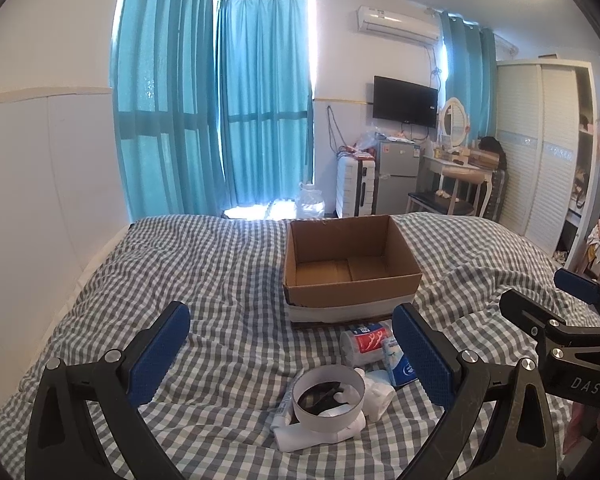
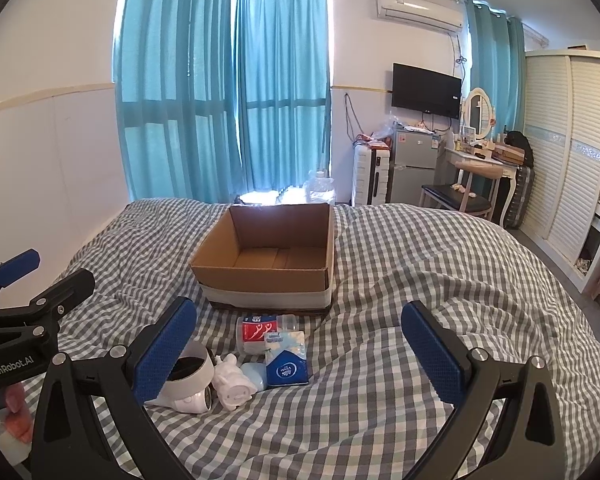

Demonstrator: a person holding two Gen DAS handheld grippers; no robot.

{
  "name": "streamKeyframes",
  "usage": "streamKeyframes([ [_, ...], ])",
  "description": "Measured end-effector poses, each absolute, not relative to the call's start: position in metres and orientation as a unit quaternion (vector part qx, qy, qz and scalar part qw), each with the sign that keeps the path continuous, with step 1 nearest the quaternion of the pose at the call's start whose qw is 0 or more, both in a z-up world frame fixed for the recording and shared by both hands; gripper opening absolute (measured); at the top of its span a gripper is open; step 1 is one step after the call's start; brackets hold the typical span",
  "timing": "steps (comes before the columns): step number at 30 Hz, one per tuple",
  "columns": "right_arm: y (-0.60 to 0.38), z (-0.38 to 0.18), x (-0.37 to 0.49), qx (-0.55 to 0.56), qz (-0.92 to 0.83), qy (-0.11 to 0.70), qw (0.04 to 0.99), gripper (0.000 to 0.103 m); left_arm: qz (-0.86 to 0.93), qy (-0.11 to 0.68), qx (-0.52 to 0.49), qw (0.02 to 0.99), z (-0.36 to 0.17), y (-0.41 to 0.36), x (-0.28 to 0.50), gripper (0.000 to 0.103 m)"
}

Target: Organize objects

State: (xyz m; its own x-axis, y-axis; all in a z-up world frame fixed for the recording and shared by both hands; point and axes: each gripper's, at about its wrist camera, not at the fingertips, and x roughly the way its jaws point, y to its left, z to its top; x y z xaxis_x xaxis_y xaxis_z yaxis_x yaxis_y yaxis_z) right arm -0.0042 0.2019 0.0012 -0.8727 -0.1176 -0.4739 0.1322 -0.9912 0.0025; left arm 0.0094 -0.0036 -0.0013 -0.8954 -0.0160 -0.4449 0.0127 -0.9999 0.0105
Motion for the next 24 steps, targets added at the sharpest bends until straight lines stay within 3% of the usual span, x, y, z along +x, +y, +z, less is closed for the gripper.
streamKeyframes([
  [24,0.207,0.008,-0.02,0.248,-0.965,0.038,0.076,0.103,-0.969,-0.004,0.248,0.004,-0.001,0.008,-0.012,0.103],
])
